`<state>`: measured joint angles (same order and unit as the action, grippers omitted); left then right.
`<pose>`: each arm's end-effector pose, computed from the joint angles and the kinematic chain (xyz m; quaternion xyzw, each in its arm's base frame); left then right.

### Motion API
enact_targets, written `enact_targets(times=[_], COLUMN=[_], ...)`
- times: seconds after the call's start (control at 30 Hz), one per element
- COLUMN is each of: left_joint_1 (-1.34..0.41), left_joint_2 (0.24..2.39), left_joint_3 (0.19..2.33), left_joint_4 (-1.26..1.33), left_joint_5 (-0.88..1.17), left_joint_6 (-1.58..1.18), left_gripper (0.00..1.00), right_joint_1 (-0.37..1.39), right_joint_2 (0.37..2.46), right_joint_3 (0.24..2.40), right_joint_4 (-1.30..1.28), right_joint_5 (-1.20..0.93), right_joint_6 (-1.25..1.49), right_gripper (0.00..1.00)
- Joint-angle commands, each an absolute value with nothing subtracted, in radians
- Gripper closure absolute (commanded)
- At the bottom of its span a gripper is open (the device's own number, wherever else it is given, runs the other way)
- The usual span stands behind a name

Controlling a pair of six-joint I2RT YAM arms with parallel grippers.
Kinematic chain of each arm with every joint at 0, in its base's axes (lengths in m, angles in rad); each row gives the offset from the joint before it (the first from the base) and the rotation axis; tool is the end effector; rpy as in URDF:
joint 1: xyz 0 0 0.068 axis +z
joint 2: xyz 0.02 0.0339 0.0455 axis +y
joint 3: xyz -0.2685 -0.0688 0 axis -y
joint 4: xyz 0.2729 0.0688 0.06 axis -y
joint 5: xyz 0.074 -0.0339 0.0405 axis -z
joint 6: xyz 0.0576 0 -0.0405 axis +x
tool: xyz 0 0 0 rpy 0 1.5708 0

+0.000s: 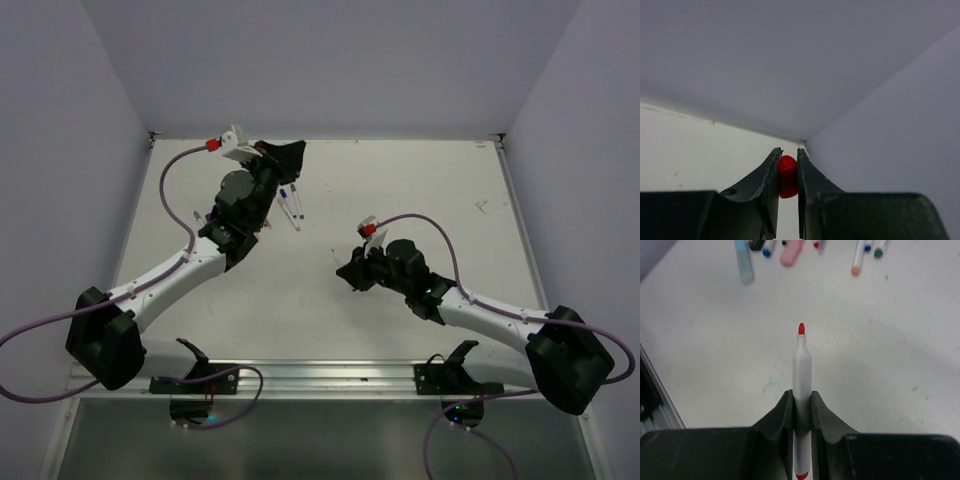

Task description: Open the pen caps

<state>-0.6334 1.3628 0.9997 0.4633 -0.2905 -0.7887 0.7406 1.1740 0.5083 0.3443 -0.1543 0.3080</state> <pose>0.3076 -0.2054 0.3483 -0.1585 0.6534 -0.4053 0.6194 0.2096 0.2036 0.1984 -0.2176 0.7802 0.3460 0.4735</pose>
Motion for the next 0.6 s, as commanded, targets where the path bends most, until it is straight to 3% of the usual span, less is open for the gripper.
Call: enact_targets(times=[0.0,0.1,0.33,0.57], left_joint_1=[-0.624,-0.614,-0.615,-0.620], left_joint_2=[1.287,1.307,1.469,1.711], left_joint_3=[1.052,1.110,1.235,1.278], left_joint_4=[0.716,0.652,0.160,-0.060], left_joint_5=[-0.477,-0.428,-0.189,-0.078], left_joint_6=[-0.742,-0.716,-0.651,-0.632], left_gripper=[1.00,1.00,1.00,1.00], right_joint_1=[0.744,0.744,0.744,0.746], right_joint_2=[1.140,1.127,1.204,1.331], right_joint_3=[0.476,0.475,0.563,0.627], right_joint_4=[0.264,0.247,0.078,0.025], right_joint_5=[-0.196,-0.160,0.075,0.049], right_joint_6=[0.290,0.317,0.501,0.580], right_gripper=[1.00,1.00,1.00,1.00])
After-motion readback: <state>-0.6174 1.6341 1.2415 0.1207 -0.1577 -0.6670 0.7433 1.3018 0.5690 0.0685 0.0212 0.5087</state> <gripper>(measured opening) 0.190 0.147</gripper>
